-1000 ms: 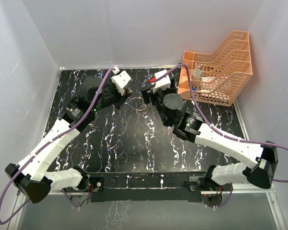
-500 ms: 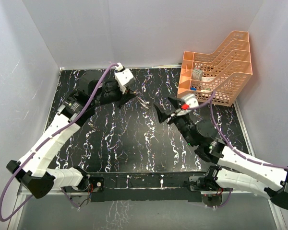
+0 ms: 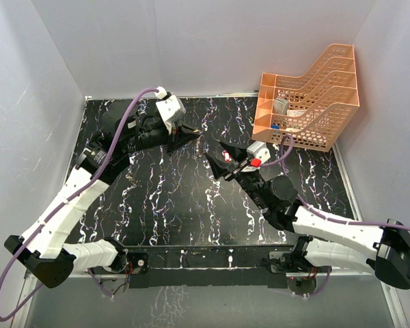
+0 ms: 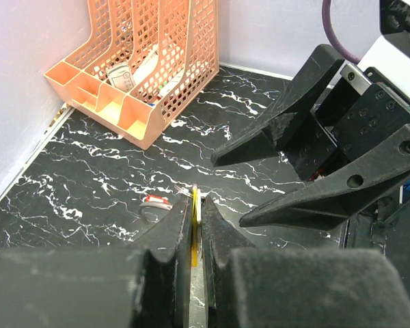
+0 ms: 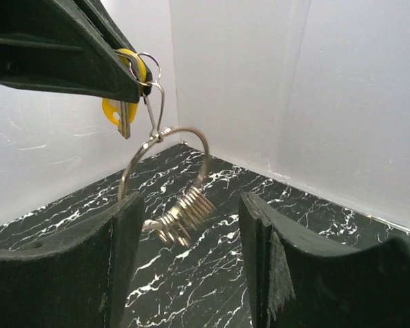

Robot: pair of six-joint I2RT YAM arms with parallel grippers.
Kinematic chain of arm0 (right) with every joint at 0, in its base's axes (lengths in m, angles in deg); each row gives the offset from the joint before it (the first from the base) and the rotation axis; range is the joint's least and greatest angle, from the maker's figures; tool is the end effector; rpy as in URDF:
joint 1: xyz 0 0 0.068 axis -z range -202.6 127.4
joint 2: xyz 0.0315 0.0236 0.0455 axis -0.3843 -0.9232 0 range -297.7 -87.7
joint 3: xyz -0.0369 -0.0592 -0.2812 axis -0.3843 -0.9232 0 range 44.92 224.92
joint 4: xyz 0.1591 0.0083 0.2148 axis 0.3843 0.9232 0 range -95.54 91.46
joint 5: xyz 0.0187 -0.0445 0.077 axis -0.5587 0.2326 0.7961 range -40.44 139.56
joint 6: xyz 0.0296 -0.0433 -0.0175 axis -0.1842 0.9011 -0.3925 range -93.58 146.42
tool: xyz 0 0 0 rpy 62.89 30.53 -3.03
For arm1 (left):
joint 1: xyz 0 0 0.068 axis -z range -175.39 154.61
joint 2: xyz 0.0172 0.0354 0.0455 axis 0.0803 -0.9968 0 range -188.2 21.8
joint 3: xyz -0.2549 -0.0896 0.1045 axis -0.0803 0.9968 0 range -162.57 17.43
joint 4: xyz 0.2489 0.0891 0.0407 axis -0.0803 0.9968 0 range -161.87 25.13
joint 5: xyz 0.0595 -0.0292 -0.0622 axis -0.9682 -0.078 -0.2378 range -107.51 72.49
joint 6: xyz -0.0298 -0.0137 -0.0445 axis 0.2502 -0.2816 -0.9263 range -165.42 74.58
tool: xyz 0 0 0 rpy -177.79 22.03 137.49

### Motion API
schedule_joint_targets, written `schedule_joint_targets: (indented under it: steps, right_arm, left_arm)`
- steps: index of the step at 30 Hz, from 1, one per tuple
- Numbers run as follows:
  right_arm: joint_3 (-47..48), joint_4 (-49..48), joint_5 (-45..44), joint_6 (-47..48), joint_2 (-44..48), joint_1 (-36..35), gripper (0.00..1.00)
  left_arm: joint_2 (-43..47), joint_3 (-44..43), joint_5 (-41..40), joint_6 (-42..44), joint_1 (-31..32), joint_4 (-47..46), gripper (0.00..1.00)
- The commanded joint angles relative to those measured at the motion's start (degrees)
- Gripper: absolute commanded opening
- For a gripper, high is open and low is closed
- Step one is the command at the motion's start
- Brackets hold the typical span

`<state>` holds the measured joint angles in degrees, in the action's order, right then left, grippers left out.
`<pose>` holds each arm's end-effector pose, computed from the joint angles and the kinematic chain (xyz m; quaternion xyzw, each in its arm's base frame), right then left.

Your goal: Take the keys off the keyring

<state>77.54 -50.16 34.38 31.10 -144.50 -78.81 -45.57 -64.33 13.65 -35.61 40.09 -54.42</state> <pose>0.1323 0.1800 0.3393 -0.1929 0.5424 0.2860 0.7660 0.1893 -0.1588 0.4882 0.4397 0.5740 -0.3373 0.6028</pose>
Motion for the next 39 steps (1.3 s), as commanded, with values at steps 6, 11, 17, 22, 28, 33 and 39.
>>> schedule_joint_targets:
  steps: [6,11,17,22,28,33,39]
  right_arm:
    - [6.30,-6.31,2.03,2.87,-2.32,-0.22,0.50]
    - [7.63,-6.09,1.95,3.94,-3.19,-0.31,0.48]
    - [8.96,-5.84,1.79,4.10,-4.94,-0.48,0.38]
    - [9.84,-5.87,1.89,4.57,-6.13,-0.70,0.33]
    - [10.76,-6.09,1.16,6.44,-7.28,-0.84,0.33]
    - [11.86,-6.18,1.00,7.86,-8.57,-0.84,0.33]
    - [12.44,-5.77,1.58,7.92,-9.12,-0.84,0.29]
  left_arm:
    - [-0.29,0.02,1.03,-1.10,0.22,-2.23,0.00]
    - [-0.54,0.31,1.08,-1.16,0.20,-2.54,0.00]
    - [-0.33,0.72,1.25,-1.82,0.29,-3.12,0.00]
    - [-0.22,1.16,1.56,-2.63,0.25,-4.42,0.00]
    - [-0.33,1.07,2.31,-3.22,0.33,-4.62,0.00]
    - [0.23,1.26,2.39,-3.36,0.34,-4.40,0.00]
    - [1.22,1.90,2.24,-3.33,0.31,-4.86,0.00]
